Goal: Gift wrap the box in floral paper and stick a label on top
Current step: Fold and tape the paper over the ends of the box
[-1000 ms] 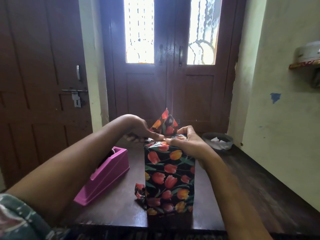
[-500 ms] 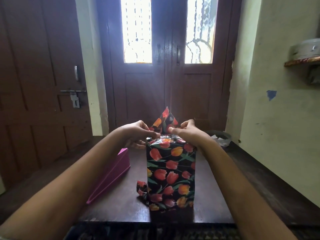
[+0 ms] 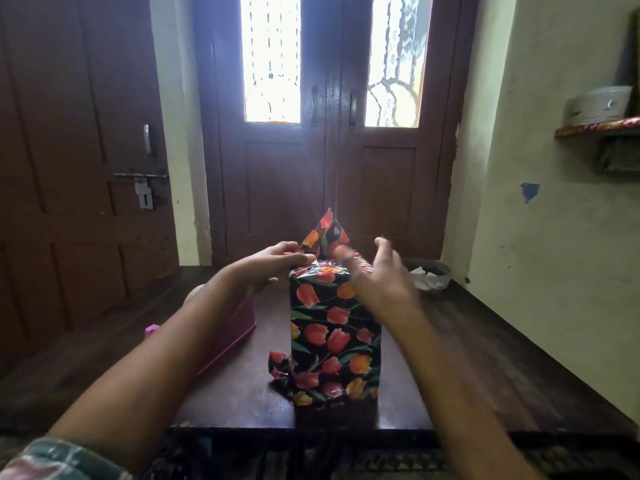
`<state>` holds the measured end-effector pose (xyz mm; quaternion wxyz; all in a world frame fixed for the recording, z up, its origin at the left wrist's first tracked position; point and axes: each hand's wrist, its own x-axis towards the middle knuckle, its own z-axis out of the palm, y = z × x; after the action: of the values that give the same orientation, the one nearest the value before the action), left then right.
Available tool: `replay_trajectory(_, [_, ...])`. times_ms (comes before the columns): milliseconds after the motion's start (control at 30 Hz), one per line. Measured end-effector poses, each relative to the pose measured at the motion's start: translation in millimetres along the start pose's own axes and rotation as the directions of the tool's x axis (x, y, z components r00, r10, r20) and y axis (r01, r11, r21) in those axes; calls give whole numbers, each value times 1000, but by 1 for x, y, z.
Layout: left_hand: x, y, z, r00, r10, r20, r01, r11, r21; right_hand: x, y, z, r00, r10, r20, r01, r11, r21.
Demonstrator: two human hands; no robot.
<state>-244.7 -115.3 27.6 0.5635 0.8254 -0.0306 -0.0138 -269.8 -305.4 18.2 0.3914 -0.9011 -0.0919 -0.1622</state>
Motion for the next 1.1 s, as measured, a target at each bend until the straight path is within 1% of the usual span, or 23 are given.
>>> replay_trajectory(67, [4,-5,1,999,27,-25,-29,997,-68,-28,-6,19,998,-35,50,42,989,-144])
replay_trajectory(133, [4,-9,2,997,45,-69,-52,993,-106,-37,-4,37,998,-55,18,58,964,-260])
replay_trajectory(200, [1,-11,1,992,64,-112,-75,993,-94,-34,2,44,995,-90,-31,76,950,-304])
replay_trajectory(267, [-4,-14,-2,985,65,-157,-80,993,-86,-23,10,42,992,-124,-30,112,957,-269])
replay_trajectory(367, [-14,-19,-5,973,72,-219,-87,994,-59,-4,20,28,985,-166,52,173,955,-242])
replay_trajectory(400, [-19,-20,-4,967,81,-241,-100,993,-69,1,25,22,982,-185,42,189,953,-236])
replay_trajectory(433, [-22,-21,-3,964,92,-248,-117,989,-89,6,29,14,978,-208,-7,202,956,-211])
replay_trajectory(500, [-29,-22,4,969,118,-219,-154,976,-155,13,40,2,966,-221,-134,210,973,-93])
replay_trajectory(533, [-32,-22,9,969,134,-207,-174,967,-188,14,43,-3,966,-204,-156,203,979,-28])
replay_trajectory(567, [-31,-24,12,965,149,-217,-191,963,-189,14,46,-5,970,-189,-150,193,981,12])
replay_trajectory(600, [-30,-24,15,953,162,-257,-212,960,-181,14,48,-6,975,-177,-137,182,983,29])
replay_trajectory(667, [-20,-25,14,912,171,-374,-236,962,-136,14,51,-1,979,-161,-123,171,983,70])
replay_trajectory(700, [-12,-26,12,895,181,-407,-245,963,-109,13,51,1,980,-159,-118,172,979,110])
replay_trajectory(733, [-7,-27,10,891,195,-410,-245,967,-72,12,52,4,980,-162,-117,179,973,147])
replay_trajectory(800, [6,-30,6,914,246,-323,-240,969,59,9,52,9,981,-169,-100,184,968,172])
replay_trajectory(833, [11,-30,5,927,269,-259,-253,963,93,8,52,10,983,-165,-83,177,969,170])
replay_trajectory(867, [16,-30,5,938,285,-196,-272,958,90,7,53,11,986,-153,-68,163,972,167])
replay_trajectory(933, [22,-29,7,946,320,-52,-321,947,-12,7,55,13,989,-137,-54,145,972,184])
replay_trajectory(967, [23,-28,8,949,314,-8,-314,948,-54,7,56,14,990,-134,-46,140,970,201])
replay_trajectory(1033, [26,-28,11,950,311,7,-309,946,-97,8,59,18,991,-129,-21,131,967,217])
replay_trajectory(1100, [28,-30,11,936,353,-19,-352,927,-126,9,63,24,991,-131,-11,131,970,206])
